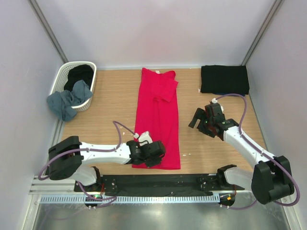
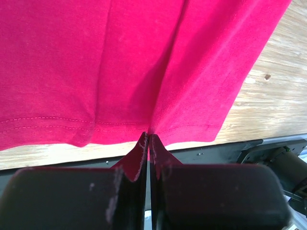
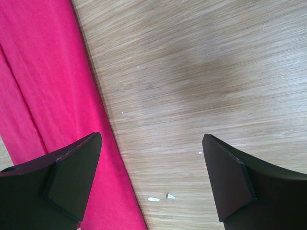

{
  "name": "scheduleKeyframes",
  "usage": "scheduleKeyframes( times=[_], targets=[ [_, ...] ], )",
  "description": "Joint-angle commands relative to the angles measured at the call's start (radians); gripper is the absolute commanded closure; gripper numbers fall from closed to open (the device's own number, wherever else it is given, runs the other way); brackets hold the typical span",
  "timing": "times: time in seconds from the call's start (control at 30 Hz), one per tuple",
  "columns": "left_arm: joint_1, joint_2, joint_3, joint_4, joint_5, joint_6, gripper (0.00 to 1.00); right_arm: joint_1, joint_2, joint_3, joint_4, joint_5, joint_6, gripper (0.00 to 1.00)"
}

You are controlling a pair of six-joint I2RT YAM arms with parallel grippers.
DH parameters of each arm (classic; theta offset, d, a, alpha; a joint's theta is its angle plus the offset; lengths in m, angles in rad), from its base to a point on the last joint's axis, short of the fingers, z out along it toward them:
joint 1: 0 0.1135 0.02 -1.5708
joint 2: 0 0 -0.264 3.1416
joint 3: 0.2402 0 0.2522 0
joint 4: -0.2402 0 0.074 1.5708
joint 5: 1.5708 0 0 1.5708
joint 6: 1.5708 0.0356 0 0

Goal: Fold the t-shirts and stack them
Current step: Fold the tshirt

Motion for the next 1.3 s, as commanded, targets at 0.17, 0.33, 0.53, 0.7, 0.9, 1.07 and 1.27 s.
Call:
scheduleKeyframes(
  times=[0.17, 0.33, 0.53, 0.7, 0.9, 1.07, 1.27],
  targets=[
    [0.003, -0.037, -0.038, -0.003, -0.033, -0.034, 0.99, -0.003, 0.02, -0.001, 0.043, -0.01, 0.0, 0.08],
    [0.017, -0.003, -0.05, 0.024, 0.01, -0.034, 0.95, -0.005, 0.033, 0.001, 0.045, -0.009, 0.0, 0.08],
    [0.036, 0.005, -0.061, 0.063, 0.035, -0.024, 0.94, -0.005, 0.03, 0.005, 0.04, -0.01, -0.004, 0.08],
    [0.042, -0.014, -0.054, 0.03, 0.021, -0.01, 0.64, -0.003, 0.037, 0.008, 0.038, -0.01, -0.007, 0.08],
    [0.059, -0.066, 0.083, -0.074, -0.078, 0.175, 0.44, -0.005, 0.054, 0.037, 0.022, -0.058, -0.029, 0.08],
    [0.227, -0.109, 0.224, -0.102, -0.068, 0.407, 0.41, -0.005, 0.057, 0.079, 0.005, -0.079, -0.055, 0.07],
    [0.491, -0.02, 0.267, 0.079, 0.179, 0.623, 0.53, -0.005, 0.063, 0.096, 0.037, -0.097, -0.064, 0.07]
  ],
)
